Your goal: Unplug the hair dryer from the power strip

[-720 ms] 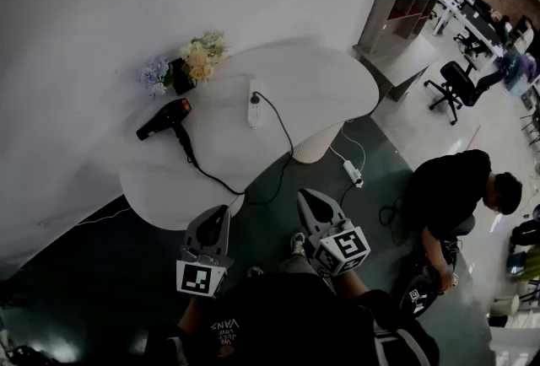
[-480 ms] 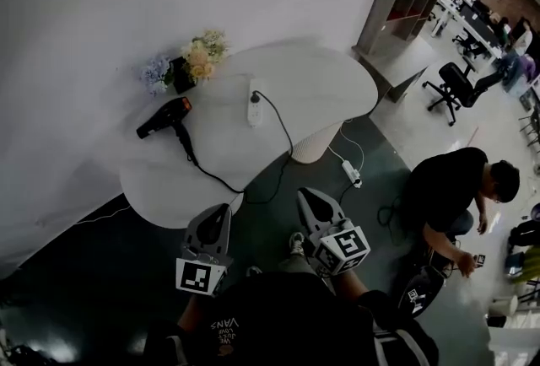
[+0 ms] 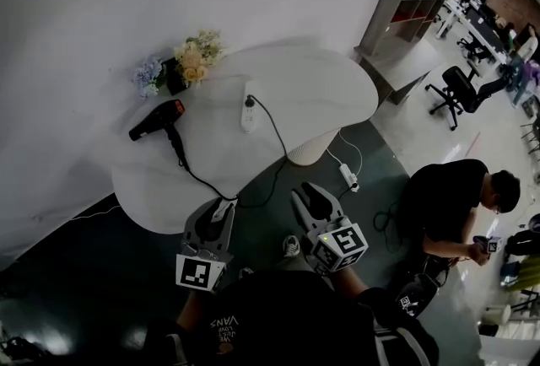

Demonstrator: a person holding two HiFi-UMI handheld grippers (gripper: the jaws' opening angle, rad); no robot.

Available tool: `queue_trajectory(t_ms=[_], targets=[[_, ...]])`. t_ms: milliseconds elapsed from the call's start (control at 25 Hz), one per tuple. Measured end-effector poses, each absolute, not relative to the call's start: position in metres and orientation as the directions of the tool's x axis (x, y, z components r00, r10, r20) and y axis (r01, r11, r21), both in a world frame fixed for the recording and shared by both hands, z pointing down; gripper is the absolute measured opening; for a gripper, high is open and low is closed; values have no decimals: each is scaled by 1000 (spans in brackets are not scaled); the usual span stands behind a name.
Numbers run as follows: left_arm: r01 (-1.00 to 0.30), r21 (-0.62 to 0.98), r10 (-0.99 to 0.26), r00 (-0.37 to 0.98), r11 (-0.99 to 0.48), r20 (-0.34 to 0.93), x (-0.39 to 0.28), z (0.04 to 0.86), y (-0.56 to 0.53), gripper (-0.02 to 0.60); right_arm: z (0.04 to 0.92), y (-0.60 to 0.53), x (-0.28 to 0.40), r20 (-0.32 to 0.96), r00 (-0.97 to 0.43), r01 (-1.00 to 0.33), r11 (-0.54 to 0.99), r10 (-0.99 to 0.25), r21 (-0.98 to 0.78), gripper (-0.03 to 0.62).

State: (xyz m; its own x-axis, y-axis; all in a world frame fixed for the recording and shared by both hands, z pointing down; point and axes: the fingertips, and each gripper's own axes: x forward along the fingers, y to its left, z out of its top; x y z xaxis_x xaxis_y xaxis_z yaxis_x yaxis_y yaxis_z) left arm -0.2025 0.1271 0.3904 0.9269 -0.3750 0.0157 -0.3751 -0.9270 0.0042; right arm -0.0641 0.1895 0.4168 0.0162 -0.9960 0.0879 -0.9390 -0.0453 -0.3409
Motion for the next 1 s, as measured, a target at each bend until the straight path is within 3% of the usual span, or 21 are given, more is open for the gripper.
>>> queue_trajectory(t_ms=[480,1000], targets=[[-470,-27,-470,878,-882,90,-123,426,95,141,458,152,16,177,-94,-943,31,-980,-331,164],[-558,30,-542,817,-830,197,-69,463,74,245,480,124,74,210,-175,-927,89,-962,-365,192]])
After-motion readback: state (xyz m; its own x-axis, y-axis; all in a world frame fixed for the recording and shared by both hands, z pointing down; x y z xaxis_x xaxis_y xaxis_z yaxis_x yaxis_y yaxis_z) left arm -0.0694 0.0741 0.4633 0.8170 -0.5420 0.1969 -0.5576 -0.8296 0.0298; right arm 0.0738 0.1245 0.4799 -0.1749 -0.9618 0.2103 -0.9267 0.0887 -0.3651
